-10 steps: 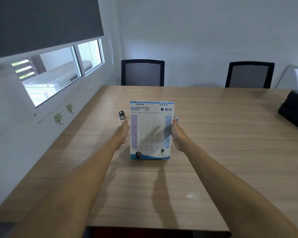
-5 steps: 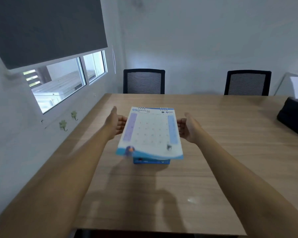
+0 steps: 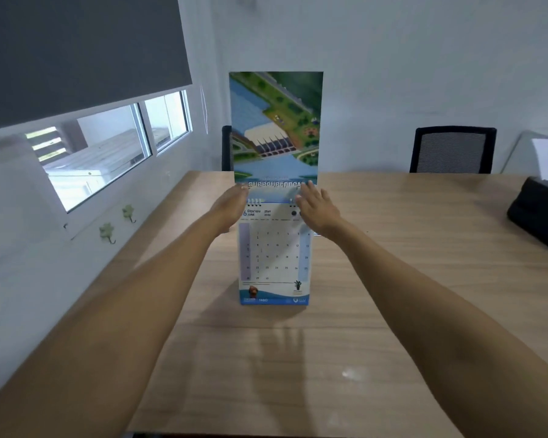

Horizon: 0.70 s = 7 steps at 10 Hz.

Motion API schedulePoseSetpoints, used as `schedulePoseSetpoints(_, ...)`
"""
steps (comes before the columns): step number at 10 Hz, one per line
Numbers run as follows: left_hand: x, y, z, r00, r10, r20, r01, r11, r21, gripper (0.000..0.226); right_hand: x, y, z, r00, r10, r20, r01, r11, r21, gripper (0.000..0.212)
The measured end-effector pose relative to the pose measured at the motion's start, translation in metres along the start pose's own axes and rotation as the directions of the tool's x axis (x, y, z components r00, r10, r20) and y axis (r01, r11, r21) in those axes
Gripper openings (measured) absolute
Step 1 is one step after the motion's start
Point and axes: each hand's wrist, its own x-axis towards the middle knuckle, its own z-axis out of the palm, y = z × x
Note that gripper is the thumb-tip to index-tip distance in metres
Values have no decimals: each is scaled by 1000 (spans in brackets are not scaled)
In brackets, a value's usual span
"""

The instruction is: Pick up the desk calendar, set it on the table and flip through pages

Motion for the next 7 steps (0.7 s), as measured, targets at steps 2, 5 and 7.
schedulePoseSetpoints(2, 12, -25, 11, 993, 105, 57, -119, 906, 407, 50, 9, 17, 18, 999, 52, 14, -48, 976, -211, 70)
schedulePoseSetpoints(5, 9, -43, 18, 981, 190, 35, -173, 786, 593, 68, 3, 28, 36, 996, 53, -76, -69, 970, -231, 72)
schedulePoseSetpoints(7, -8, -82, 27, 983, 164, -80, -78, 775, 627, 86, -18, 51, 58, 975, 100, -197, -129, 981, -145, 75)
